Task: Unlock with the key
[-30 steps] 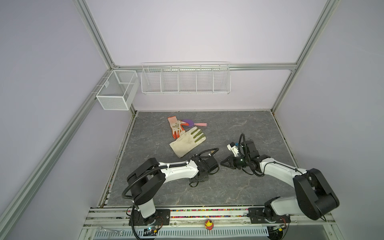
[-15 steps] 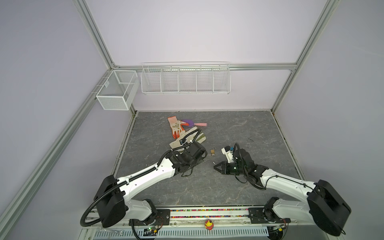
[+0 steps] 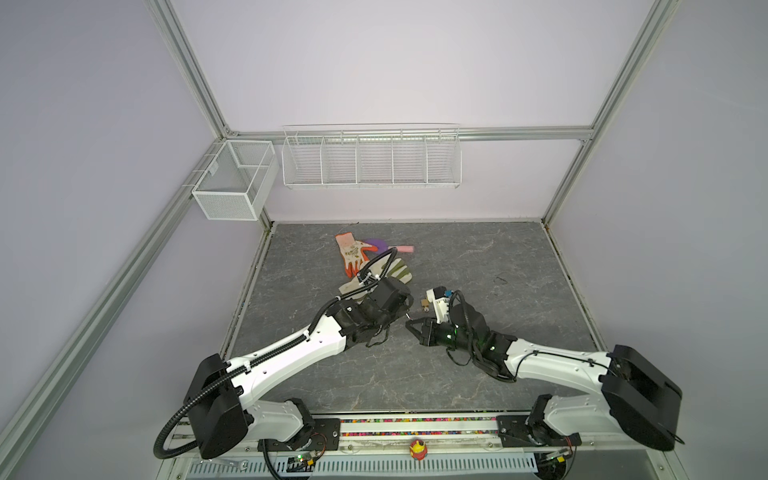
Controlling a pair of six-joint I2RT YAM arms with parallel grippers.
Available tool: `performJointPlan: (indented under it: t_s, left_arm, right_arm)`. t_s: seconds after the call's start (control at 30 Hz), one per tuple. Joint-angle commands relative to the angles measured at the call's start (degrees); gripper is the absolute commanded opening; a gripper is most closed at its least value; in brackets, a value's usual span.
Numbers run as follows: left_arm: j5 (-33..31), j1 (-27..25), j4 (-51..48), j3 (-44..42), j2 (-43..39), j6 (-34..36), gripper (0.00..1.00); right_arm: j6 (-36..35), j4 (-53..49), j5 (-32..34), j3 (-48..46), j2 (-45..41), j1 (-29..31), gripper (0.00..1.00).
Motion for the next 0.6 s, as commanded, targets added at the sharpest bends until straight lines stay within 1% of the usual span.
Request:
performJointPlan:
  t_s: [0.0, 0.37, 0.5, 0.57]
  left_arm:
    - [0.0, 0.2, 0.8, 2.2, 0.5, -0.8, 0.00]
    - [0.5, 0.1, 0.4, 2.7, 1.6, -0.1, 0.00]
    - [1.7, 0.1, 0.9, 2.8, 2.3, 0.2, 0.00]
    - [1.9, 0.1, 0.2, 3.0, 2.3, 0.0, 0.00]
  right_arm:
    - [1.0, 4.0, 4.0, 1.3, 1.0, 0.5, 0.06]
    - [0.2, 3.6, 4.1, 4.2, 3.0, 0.7, 0.07]
    - [0.1, 3.2, 4.4, 4.7, 3.5, 0.7, 0.07]
    - [0.1, 1.6, 4.5, 5.6, 4.0, 0.7, 0.07]
